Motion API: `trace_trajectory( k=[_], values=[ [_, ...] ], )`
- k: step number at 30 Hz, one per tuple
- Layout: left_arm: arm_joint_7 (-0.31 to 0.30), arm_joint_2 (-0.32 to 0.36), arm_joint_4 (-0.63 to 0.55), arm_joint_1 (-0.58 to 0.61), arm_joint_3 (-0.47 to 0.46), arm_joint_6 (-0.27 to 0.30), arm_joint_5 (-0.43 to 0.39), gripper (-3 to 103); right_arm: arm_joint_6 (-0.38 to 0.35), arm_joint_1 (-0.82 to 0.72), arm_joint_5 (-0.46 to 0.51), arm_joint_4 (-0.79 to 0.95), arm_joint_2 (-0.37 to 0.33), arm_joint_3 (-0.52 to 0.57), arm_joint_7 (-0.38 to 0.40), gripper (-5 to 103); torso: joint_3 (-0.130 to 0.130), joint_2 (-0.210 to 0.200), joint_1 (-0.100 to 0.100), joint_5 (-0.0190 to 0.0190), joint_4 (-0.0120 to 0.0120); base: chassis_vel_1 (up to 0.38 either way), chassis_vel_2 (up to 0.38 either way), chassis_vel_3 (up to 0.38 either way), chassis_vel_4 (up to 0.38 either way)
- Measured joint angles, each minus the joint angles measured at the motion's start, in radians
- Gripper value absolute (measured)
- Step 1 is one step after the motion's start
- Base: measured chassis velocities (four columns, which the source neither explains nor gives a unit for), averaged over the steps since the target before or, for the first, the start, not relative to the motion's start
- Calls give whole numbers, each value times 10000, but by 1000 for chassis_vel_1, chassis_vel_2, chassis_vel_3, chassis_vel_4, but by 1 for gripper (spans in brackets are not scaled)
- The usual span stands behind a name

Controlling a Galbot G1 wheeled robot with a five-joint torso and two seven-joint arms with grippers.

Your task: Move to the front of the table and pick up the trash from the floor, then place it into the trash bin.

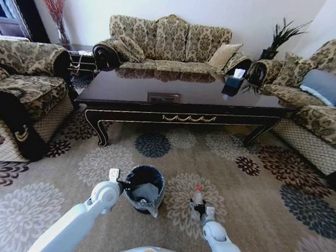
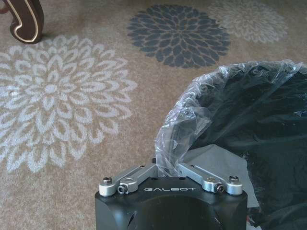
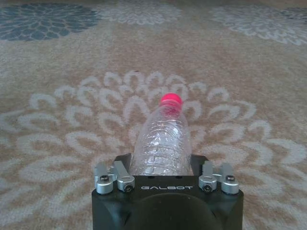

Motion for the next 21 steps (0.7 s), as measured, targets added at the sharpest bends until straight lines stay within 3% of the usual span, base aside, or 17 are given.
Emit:
trace_trajectory(
  k=[3, 6, 8, 9, 13, 21],
  values=[
    [-12, -29, -27, 9, 15, -1, 8, 0, 10, -62, 0, 63, -24, 34, -16, 60, 0, 0, 0, 0, 0, 0, 0, 0, 0],
    [-20, -49, -31, 14, 22, -4, 27, 0, 17, -115, 0, 134, -42, 59, -21, 46, 0, 0, 0, 0, 0, 0, 0, 0, 0],
    [-20, -51, -30, 14, 23, -4, 28, 0, 17, -123, 0, 147, -49, 62, -21, 46, 0, 1, 0, 0, 0, 0, 0, 0, 0],
    [-21, -56, -30, 14, 25, -7, 29, 0, 17, -131, 1, 166, -54, 66, -22, 39, 0, 0, 0, 0, 0, 0, 0, 0, 0],
    [-22, -70, -31, -1, 43, -8, 29, 0, 7, -212, 9, 334, -145, 140, -16, 30, 2, 0, 0, 2, 0, 0, 0, 0, 0],
    [-52, -151, 17, -283, 392, -10, 7, 0, -22, -915, 343, 1789, -532, 675, 44, 27, 2, -1, 0, 2, -1, 0, 0, 0, 0]
  ],
)
